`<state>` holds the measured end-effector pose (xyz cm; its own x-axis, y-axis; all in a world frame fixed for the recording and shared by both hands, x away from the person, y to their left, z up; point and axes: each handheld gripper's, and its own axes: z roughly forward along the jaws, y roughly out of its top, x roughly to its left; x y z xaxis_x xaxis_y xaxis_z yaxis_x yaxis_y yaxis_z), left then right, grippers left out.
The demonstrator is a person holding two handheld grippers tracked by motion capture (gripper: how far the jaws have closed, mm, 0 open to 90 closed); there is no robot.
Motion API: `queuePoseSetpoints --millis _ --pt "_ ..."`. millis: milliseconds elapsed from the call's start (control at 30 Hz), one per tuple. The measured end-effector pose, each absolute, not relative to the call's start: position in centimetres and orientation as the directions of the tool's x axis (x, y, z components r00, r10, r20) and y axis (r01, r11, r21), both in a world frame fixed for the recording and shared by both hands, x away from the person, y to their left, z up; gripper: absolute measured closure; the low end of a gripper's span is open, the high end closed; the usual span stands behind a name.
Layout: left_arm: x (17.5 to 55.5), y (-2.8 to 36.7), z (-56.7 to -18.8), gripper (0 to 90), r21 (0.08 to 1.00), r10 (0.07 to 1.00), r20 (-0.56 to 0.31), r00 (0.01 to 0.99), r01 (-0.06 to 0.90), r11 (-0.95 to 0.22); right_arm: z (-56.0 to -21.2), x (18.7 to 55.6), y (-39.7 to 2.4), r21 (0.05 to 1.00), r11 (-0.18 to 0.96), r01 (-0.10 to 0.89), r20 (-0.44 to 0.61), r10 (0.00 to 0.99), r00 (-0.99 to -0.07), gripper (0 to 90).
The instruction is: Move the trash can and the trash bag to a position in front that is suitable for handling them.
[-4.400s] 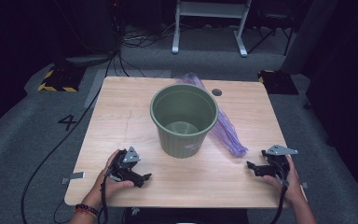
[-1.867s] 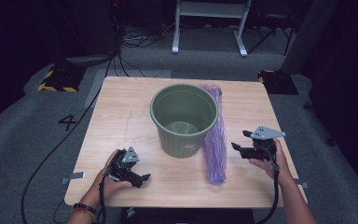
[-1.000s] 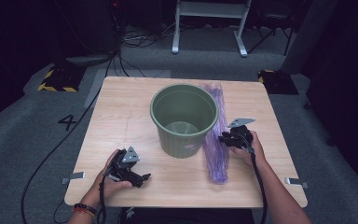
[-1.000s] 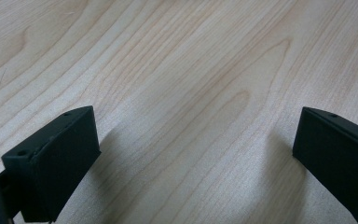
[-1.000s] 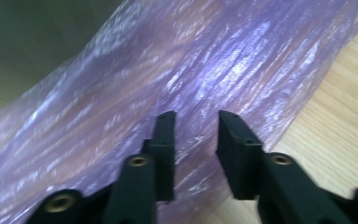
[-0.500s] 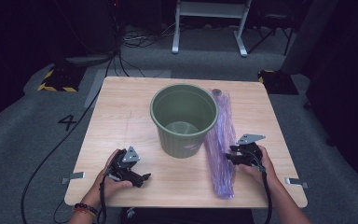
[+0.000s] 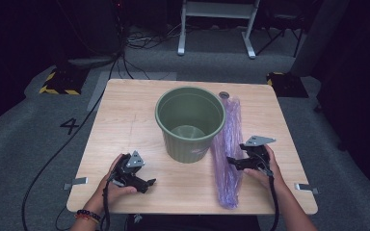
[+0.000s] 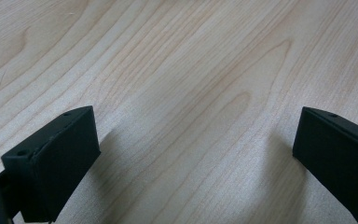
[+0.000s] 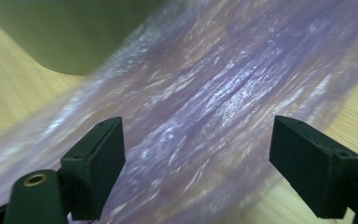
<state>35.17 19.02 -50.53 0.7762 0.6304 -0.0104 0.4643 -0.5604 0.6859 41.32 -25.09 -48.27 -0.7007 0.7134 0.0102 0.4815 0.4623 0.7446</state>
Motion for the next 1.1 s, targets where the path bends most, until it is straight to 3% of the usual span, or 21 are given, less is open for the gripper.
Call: queuePoseSetpoints --millis 167,267,433,633,800,1100 --pt "35.2 19.0 -50.5 0.2 0.686 0.630 -0.010 0.776 0.464 -0.560 -49.2 42.3 -24.7 0.719 0.474 0.508 0.011 0.723 -0.691 22.3" --pt "35.2 19.0 -50.5 0.2 0.686 0.631 -0.010 0.776 0.464 -0.560 -49.7 42.5 -24.8 0.708 0.483 0.515 0.004 0.727 -0.687 30.6" --pt "35.2 19.0 -50.5 0.2 0.684 0.633 -0.008 0.774 0.466 -0.561 -49.4 42.3 -25.0 0.712 0.509 0.484 -0.001 0.689 -0.724 62.1" --pt "35.2 19.0 -50.5 0.2 0.684 0.633 -0.008 0.774 0.466 -0.561 -49.5 42.6 -25.1 0.722 0.508 0.470 0.023 0.662 -0.749 85.1" --pt "35.2 19.0 -50.5 0.2 0.684 0.633 -0.008 0.774 0.466 -0.561 -49.7 43.0 -25.5 0.736 0.478 0.480 0.067 0.654 -0.754 89.2" --pt "35.2 19.0 -50.5 0.2 0.684 0.633 -0.009 0.774 0.467 -0.560 -49.3 43.1 -25.6 0.775 0.434 0.459 0.057 0.676 -0.735 90.0"
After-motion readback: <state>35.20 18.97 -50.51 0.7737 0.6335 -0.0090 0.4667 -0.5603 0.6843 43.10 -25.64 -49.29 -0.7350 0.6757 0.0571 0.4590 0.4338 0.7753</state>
